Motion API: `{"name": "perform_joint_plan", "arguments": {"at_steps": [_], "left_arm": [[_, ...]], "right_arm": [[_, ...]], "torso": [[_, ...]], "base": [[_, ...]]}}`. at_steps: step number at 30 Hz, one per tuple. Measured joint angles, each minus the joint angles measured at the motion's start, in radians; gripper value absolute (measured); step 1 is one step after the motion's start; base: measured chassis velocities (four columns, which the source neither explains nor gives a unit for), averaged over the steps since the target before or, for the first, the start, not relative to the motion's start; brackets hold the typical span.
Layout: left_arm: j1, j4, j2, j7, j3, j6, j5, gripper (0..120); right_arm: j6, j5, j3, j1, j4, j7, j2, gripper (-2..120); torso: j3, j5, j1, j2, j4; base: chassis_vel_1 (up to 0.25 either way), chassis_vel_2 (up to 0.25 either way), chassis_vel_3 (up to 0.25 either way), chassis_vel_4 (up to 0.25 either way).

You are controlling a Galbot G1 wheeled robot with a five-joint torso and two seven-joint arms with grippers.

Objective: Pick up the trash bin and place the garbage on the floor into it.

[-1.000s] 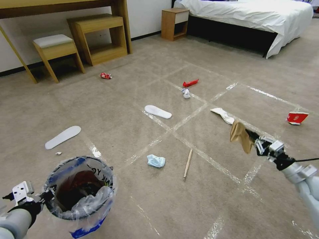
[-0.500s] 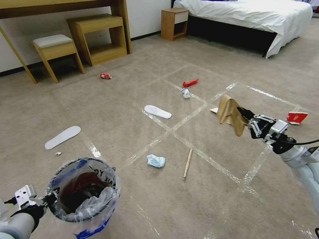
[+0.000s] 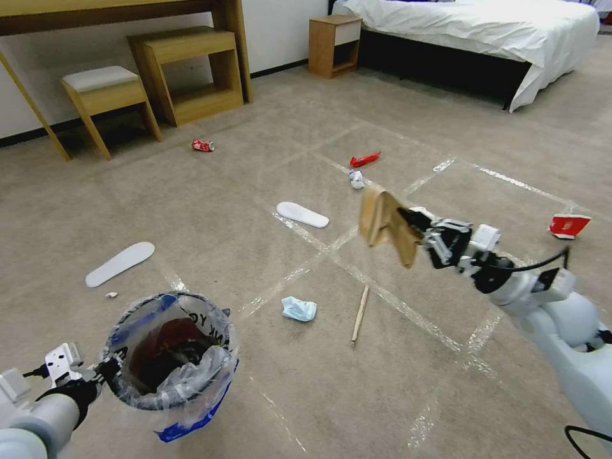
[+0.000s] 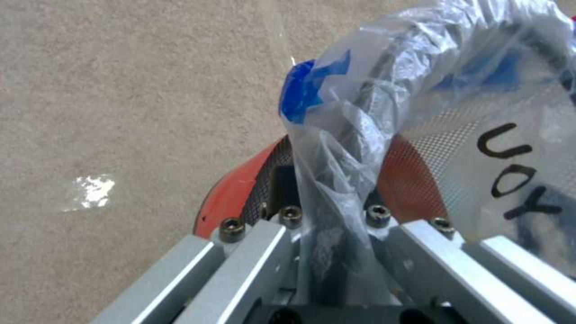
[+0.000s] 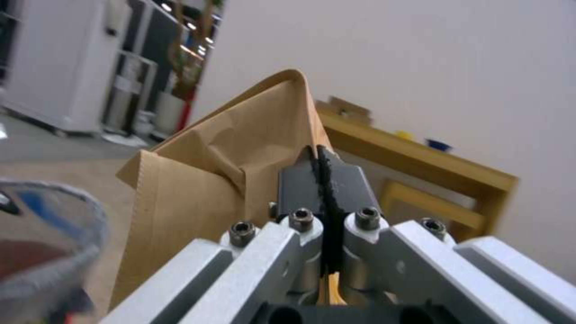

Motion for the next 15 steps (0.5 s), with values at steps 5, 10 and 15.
{"name": "perform_joint_plan", "arguments": {"at_steps": [5,10,15], "left_arm": [[-0.014,0.022,0.001,0.008,0.003,0.002,0.003,0],[-0.024,0.047,0.004,0.023,0.003,0.003,0.013,0],[-0.035,0.075,-0.009,0.032,0.003,0.003,0.022,0]], "right_arm": [[-0.013,-0.008,-0.174,0.121,-0.035,-0.003,0.046,0],[-0.016,-0.008,-0.332,0.247,-0.08,-0.01,0.103,0],[-0.014,-0.01,-0.489,0.378,-0.15,-0.029,0.174,0]], "torso": [[0.0,0.0,0.0,0.0,-0.0001],[0.0,-0.0003,0.0,0.0,-0.0003],[0.0,-0.0002,0.0,0.0,0.0002]], "base": [[0.0,0.0,0.0,0.0],[0.0,0.0,0.0,0.0],[0.0,0.0,0.0,0.0]]}}
